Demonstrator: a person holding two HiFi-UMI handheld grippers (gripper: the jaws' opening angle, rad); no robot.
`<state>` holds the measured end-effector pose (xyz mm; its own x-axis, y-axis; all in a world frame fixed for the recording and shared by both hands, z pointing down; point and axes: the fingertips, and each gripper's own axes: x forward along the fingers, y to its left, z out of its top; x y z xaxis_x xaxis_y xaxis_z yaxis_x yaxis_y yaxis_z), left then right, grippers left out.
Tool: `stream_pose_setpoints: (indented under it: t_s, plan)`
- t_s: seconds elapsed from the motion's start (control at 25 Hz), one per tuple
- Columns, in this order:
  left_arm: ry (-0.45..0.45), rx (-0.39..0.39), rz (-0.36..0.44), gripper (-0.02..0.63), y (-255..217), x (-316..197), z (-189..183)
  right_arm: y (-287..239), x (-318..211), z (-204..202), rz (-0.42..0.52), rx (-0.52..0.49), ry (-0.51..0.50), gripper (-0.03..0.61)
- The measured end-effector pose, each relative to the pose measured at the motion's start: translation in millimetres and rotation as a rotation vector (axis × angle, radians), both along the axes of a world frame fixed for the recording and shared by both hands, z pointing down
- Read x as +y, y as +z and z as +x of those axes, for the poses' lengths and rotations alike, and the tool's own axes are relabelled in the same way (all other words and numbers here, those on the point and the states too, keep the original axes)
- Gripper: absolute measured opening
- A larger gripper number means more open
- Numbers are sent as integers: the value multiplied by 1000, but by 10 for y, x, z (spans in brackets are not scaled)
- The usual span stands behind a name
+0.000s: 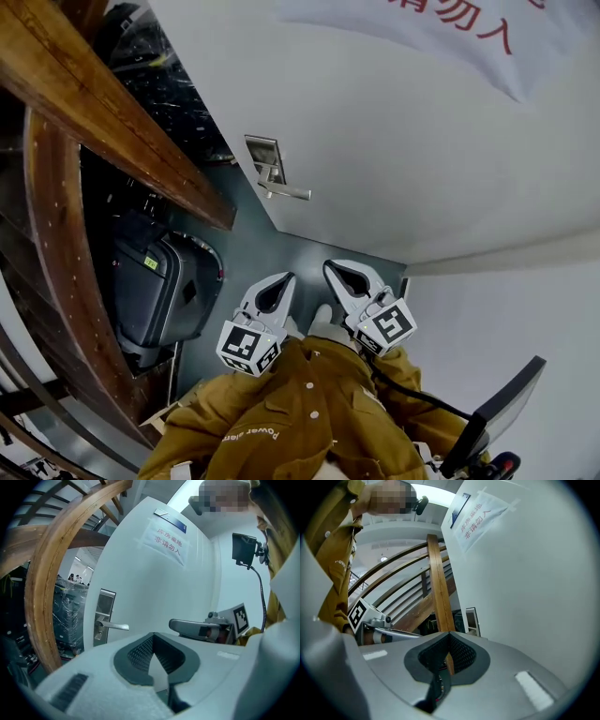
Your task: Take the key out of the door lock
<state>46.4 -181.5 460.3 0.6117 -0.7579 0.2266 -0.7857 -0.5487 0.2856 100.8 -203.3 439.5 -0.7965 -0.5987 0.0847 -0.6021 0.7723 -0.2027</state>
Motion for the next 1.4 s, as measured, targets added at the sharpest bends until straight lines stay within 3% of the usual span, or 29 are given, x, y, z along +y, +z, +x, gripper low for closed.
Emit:
stream_pose_setpoints:
  t_s: [0.2,0.28,0.44,0.64,0.76,1.0,1.16,1.24,1.28,1.32,1.4]
  plan:
    - [-20,25,-4,-3,14,-117,-189,-53,-502,-211,139,149,-29,8]
    - [-39,39,-6,-3,14,-157,-294,-77,-718,-332,206,220,-71,142]
    - [-81,56,-12,-3,29,-203,-490,49,-1095,-485,231,365,-121,197]
    - [-116,73,-15,-3,29,-235,-689,569,-1557,-622,230,600,-167,267]
    - [-125,84,-19,-3,38,-248,-759,817,-1735,-658,220,692,-200,237]
    - [-101,83,-81,-3,210,-330,-769,939,-1717,-711,243,744,-255,133]
    - [-126,66,-102,-3,420,-569,-837,943,-1709,-717,240,755,-275,130]
    - [-146,142,-134,4,567,-799,-881,947,-1710,-713,237,764,-281,127]
    - [-152,225,-175,108,666,-932,-893,949,-1711,-715,235,767,-282,127]
    - [-158,332,-225,160,770,-1070,-905,949,-1709,-720,232,769,-283,127]
    - [-193,557,-307,206,951,-1347,-953,947,-1697,-732,226,771,-283,127]
